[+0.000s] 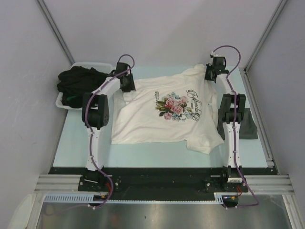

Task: Fold and stack the t-shirts
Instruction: Flatten out the tshirt, then grap the side of the flattened tshirt closest away from the robot with both arms

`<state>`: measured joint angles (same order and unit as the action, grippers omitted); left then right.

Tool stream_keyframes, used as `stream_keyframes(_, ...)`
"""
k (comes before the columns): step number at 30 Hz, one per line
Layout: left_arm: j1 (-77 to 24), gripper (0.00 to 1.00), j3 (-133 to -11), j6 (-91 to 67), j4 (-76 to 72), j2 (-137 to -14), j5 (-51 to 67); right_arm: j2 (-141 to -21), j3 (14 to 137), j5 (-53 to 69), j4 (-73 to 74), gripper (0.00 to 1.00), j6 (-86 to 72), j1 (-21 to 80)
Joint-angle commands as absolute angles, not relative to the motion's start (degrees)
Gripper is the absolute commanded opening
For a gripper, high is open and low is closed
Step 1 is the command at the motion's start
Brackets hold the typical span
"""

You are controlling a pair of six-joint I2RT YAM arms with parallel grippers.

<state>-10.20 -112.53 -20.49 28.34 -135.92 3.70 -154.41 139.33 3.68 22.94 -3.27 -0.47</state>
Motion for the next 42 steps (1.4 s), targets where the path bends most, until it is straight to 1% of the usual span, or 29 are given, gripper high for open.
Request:
stream_keyframes(1, -10.7, 0.42, -108.9, -18.5, 26.6, -127.6, 5.4, -151.2, 138.5, 1.0, 18.4, 0.19, -0.4, -0.2)
stream_keyframes(3, -11.1, 0.42, -107.2, -18.3, 26.7, -125.6, 5.9, -148.8, 134.7, 0.3, 17.4, 0.28, -0.2, -0.2)
stream_keyframes(6, -11.5, 0.43, -104.5, -17.9, 26.6, -122.9, 6.3, -144.2, 132.6, 0.0, 17.4, 0.34, -0.2, 1.7)
stream_keyframes(9, -11.7, 0.43, -102.7, -17.7, 27.2, -120.7, 6.9, -139.8, 132.2, -1.8, 19.7, 0.37, -0.1, 1.8)
stream_keyframes(15, -12.0, 0.43, -99.3, -17.4, 29.5, -115.6, 8.7, -126.9, 127.5, -0.6, 28.6, 0.37, -5.3, 2.0)
stream_keyframes(19, -12.5, 0.44, -97.0, -17.0, 32.1, -111.5, 9.8, -117.6, 119.5, 1.0, 37.0, 0.37, -9.8, 2.6)
stream_keyframes(22, -12.6, 0.45, -93.5, -16.8, 32.8, -107.1, 10.9, -111.0, 111.6, 1.7, 44.5, 0.36, -13.6, 3.6)
stream_keyframes(24, -12.5, 0.45, -91.0, -16.6, 33.0, -103.5, 11.7, -105.9, 103.8, 0.7, 48.6, 0.34, -16.4, 4.3)
stream_keyframes(25, -12.6, 0.45, -90.1, -16.3, 33.4, -102.4, 12.4, -103.8, 100.6, 1.4, 48.9, 0.34, -18.9, 4.9)
stream_keyframes(26, -12.7, 0.45, -88.3, -16.2, 33.4, -100.0, 12.7, -101.7, 93.8, 2.0, 49.0, 0.34, -20.3, 5.4)
stream_keyframes(27, -12.7, 0.45, -87.3, -16.1, 33.4, -98.8, 12.9, -97.0, 90.8, 1.9, 49.3, 0.34, -21.6, 6.1)
stream_keyframes(30, -12.7, 0.46, -82.3, -16.7, 32.2, -93.7, 14.2, -91.6, 82.3, 0.0, 51.2, 0.36, -26.2, 11.1)
stream_keyframes(31, -12.7, 0.47, -81.0, -17.2, 31.8, -92.4, 14.8, -89.3, 81.1, -1.2, 51.8, 0.36, -26.7, 12.8)
stream_keyframes(32, -12.7, 0.47, -78.9, -17.3, 31.5, -90.5, 15.5, -88.6, 80.6, -4.3, 52.9, 0.37, -28.9, 16.7)
stream_keyframes(34, -12.8, 0.47, -77.3, -17.4, 31.6, -87.9, 16.1, -87.5, 79.2, -5.4, 55.1, 0.37, -29.9, 20.5)
stream_keyframes(35, -12.8, 0.47, -76.1, -17.3, 31.8, -87.0, 16.4, -87.5, 78.8, -8.0, 55.9, 0.38, -31.6, 24.1)
stream_keyframes(42, -13.0, 0.48, -72.3, -17.2, 33.0, -80.2, 17.9, -86.7, 75.3, -10.8, 58.1, 0.43, -36.5, 32.7)
